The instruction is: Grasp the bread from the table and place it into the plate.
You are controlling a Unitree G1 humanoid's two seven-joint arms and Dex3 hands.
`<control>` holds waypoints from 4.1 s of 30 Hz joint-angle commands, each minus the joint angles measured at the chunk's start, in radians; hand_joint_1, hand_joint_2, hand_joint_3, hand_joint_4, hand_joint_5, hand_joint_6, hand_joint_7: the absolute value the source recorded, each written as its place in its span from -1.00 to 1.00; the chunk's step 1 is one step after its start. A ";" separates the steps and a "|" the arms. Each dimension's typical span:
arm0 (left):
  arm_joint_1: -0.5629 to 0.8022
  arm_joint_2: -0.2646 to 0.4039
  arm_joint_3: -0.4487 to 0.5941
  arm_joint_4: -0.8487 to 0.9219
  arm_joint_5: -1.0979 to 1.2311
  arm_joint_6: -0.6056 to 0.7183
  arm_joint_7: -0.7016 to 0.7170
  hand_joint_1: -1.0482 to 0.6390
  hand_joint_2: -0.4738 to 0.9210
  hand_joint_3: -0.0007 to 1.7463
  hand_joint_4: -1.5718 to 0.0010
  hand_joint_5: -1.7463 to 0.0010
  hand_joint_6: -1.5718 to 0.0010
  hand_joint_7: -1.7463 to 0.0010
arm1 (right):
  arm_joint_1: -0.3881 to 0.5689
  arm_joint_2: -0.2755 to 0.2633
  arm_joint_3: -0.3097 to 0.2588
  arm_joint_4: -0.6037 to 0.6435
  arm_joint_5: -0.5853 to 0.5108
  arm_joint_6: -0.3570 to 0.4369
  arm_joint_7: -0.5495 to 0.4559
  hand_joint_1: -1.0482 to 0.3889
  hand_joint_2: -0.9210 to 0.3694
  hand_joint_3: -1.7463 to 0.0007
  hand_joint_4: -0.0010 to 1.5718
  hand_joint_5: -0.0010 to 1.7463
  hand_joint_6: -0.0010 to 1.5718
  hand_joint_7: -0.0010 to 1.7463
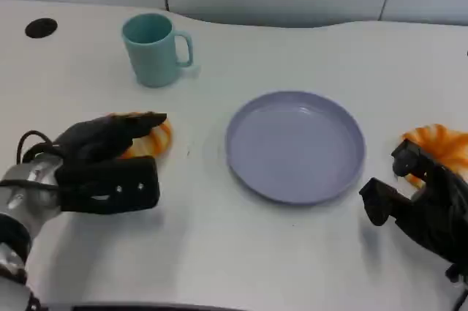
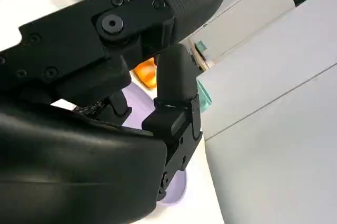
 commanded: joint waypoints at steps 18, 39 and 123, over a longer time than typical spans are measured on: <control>-0.093 -0.082 -0.082 0.077 0.025 0.231 0.055 -0.17 0.82 -1.00 -0.10 0.87 -0.04 0.92 | 0.007 -0.003 -0.004 -0.010 0.000 -0.003 -0.018 -0.14 -0.91 1.00 0.16 1.00 -0.16 1.00; -0.081 -0.091 0.015 0.075 -0.081 0.111 0.068 0.41 0.86 -0.99 0.17 -1.00 0.34 -1.00 | 0.008 0.005 -0.012 -0.006 0.008 -0.023 0.007 -0.11 -0.93 0.99 0.17 1.00 -0.15 1.00; -0.082 -0.268 0.674 -0.089 -1.061 0.219 -1.120 -1.00 1.00 -0.40 1.00 1.00 1.00 1.00 | 0.019 0.011 -0.008 -0.050 0.018 0.001 0.016 -0.09 -0.96 0.99 0.14 1.00 -0.18 1.00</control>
